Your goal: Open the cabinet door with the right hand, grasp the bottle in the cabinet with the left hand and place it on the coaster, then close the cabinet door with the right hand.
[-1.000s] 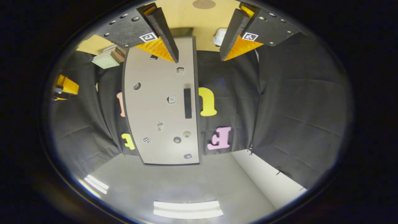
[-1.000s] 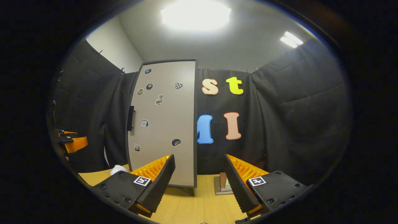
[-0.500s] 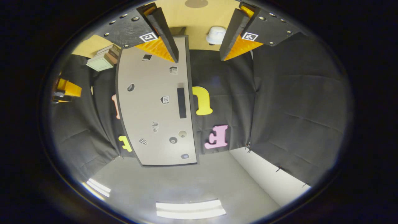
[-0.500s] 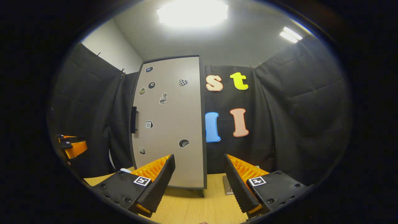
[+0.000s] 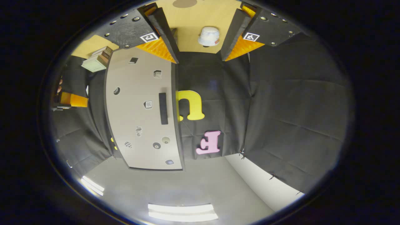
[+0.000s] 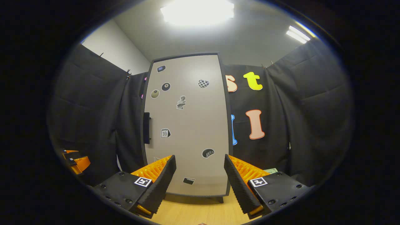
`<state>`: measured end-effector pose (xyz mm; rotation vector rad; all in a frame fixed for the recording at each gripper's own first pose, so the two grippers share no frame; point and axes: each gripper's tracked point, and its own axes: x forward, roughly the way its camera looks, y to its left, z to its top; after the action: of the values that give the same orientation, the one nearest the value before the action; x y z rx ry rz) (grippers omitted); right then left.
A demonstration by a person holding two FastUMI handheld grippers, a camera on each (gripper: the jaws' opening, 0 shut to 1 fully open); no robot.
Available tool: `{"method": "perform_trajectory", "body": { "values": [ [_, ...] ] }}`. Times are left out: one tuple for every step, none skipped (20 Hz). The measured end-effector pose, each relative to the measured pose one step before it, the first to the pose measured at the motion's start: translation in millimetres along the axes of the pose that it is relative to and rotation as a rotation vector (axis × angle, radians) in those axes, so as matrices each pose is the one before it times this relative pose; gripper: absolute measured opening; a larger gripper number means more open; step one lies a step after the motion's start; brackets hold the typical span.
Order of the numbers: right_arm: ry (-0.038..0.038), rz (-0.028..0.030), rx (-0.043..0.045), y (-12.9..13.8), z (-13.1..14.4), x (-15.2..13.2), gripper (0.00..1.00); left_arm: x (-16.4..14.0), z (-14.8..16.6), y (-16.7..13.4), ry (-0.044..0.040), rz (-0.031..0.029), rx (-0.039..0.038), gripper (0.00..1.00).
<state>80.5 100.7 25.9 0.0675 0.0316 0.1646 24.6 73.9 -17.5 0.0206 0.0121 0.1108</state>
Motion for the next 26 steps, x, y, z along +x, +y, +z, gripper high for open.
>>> {"method": "perform_trajectory", "body": {
  "values": [
    [-0.00110,0.00957,0.00652,8.68,3.29,6.90,0.98,0.65,-1.13,11.26,0.00062,0.01101,0.00290,0.81],
    [0.00071,0.00945,0.00438,8.28,2.00,7.49,0.98,1.02,-2.08,11.04,0.00077,0.01216,0.00225,0.80],
    [0.00102,0.00802,0.00429,8.23,2.49,6.82,0.98,1.61,-1.34,10.67,0.00221,0.01092,0.00120,0.81],
    [0.00190,0.00943,0.00449,8.15,2.24,6.56,0.98,0.86,-2.85,10.72,0.00212,0.01140,0.00013,0.81],
    [0.00143,0.01046,0.00424,8.50,2.02,7.15,0.98,0.68,-1.77,11.70,0.00235,0.01190,0.00011,0.80],
    [0.00017,0.00883,0.00362,8.73,2.10,7.00,0.98,1.83,-3.73,11.09,0.00269,0.01324,-0.00106,0.80],
    [0.00077,0.00923,0.00344,8.59,2.59,6.89,0.96,0.33,-1.29,10.73,0.00138,0.01239,-0.00259,0.80],
    [0.00024,0.00998,0.00210,8.79,1.56,7.13,0.97,0.24,-2.06,11.59,0.00330,0.01141,-0.00321,0.83],
    [-0.00084,0.00945,0.00086,8.60,2.11,5.80,0.96,1.89,-2.46,11.23,0.00334,0.01165,-0.00240,0.81],
    [-0.00118,0.01121,-0.00120,10.23,2.09,6.80,0.96,0.81,-3.24,10.76,0.00284,0.01038,-0.00181,0.81],
    [-0.00039,0.00662,-0.00188,7.59,1.41,5.55,0.96,1.49,-1.85,11.55,0.00276,0.01023,-0.00077,0.81],
    [-0.00034,0.00771,-0.00251,8.28,0.84,5.39,0.96,0.75,-2.93,9.75,0.00229,0.00862,-0.00106,0.83],
    [0.00046,0.00713,-0.00241,8.52,1.01,6.50,0.96,1.34,-1.79,9.10,0.00302,0.00771,-0.00069,0.82],
    [0.00309,0.00588,-0.00286,8.13,0.80,6.47,0.96,0.50,-4.16,9.24,0.00271,0.00759,-0.00079,0.83],
    [0.00444,0.00317,-0.00336,6.69,0.51,6.17,0.96,1.31,-2.99,9.30,0.00181,0.00722,-0.00053,0.80],
    [0.00148,0.00192,-0.00339,7.28,0.55,6.93,0.96,1.21,-3.17,9.42,0.00215,0.00669,-0.00145,0.81],
    [-0.00042,0.00159,-0.00345,5.91,1.09,5.60,0.96,2.29,-3.50,6.96,0.00364,0.00559,-0.00219,0.83],
    [-0.00121,0.00220,-0.00715,5.39,1.27,7.11,0.96,1.41,-3.00,7.34,0.00326,0.00493,-0.00247,0.81],
    [0.00075,0.00133,-0.01201,4.41,-0.07,7.38,0.96,1.83,-3.67,6.72,0.00343,0.00476,-0.00301,0.82],
    [0.00084,-0.00363,-0.00986,3.72,0.23,7.44,0.93,0.89,-3.75,6.13,0.00430,0.00484,-0.00304,0.82],
    [0.00196,-0.00158,-0.00449,4.21,-0.18,7.39,0.96,1.75,-3.93,6.73,0.00583,0.00575,-0.00259,0.82],
    [0.00087,-0.00011,-0.00005,3.36,0.48,6.58,0.96,1.39,-3.83,5.42,0.00534,0.00501,-0.00289,0.83],
    [-0.00014,-0.00029,0.00042,2.84,1.01,7.07,0.96,0.70,-2.00,4.83,0.00300,0.00359,-0.00160,0.82],
    [-0.00050,-0.00292,-0.00183,3.12,1.75,6.58,0.96,0.90,-0.81,6.19,-0.00004,0.00520,0.00113,0.82],
    [0.00011,-0.00318,-0.00446,2.30,1.12,6.90,0.96,1.27,1.16,3.90,-0.00173,0.00550,0.00305,0.82],
    [-0.00084,-0.00092,-0.00571,3.42,2.32,6.09,0.96,0.57,1.05,5.37,-0.00202,0.00586,0.00309,0.82]
  ]
}}
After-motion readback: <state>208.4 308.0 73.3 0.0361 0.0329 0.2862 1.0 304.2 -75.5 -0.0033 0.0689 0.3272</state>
